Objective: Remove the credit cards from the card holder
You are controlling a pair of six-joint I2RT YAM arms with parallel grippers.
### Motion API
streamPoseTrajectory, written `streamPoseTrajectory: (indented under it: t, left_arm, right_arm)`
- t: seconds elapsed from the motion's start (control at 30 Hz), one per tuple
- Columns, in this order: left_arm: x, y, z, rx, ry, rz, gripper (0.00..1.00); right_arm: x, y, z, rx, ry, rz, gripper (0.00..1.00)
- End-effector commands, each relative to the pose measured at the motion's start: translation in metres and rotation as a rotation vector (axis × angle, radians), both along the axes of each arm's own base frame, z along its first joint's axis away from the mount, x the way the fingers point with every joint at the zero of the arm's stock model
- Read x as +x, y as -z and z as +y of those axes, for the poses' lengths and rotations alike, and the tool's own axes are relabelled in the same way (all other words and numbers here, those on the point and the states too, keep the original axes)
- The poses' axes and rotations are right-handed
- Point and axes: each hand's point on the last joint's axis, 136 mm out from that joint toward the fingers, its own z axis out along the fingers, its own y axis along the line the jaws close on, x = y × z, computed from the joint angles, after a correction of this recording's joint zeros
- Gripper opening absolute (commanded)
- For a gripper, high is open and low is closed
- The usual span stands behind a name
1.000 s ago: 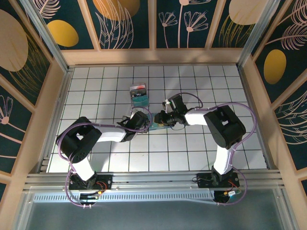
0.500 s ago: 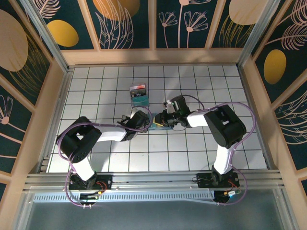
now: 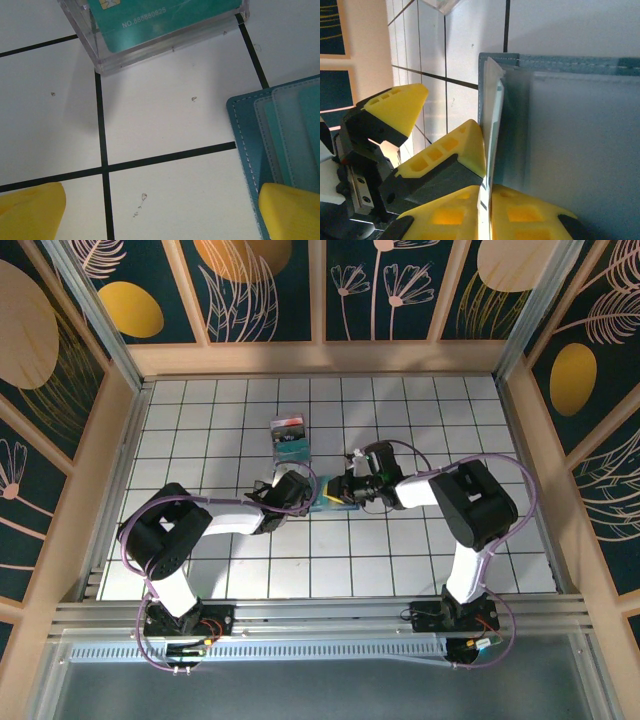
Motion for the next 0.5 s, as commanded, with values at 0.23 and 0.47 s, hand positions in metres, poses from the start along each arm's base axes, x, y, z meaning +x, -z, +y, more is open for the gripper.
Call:
streamPoseTrajectory:
  t: [0.23, 0.47]
  left_arm:
    - [-0.014, 0.021, 0.014, 0.082, -0.005, 0.079, 0.99]
    - [-0.011, 0.013, 0.011, 0.068, -0.007, 0.06, 0.99]
  right_arm:
    - [0.006, -0.023, -0.006, 0.031, 0.012, -0.06, 0.04]
    - [0.013, -0.008, -0.025, -0.145, 0.06, -0.065, 0.0]
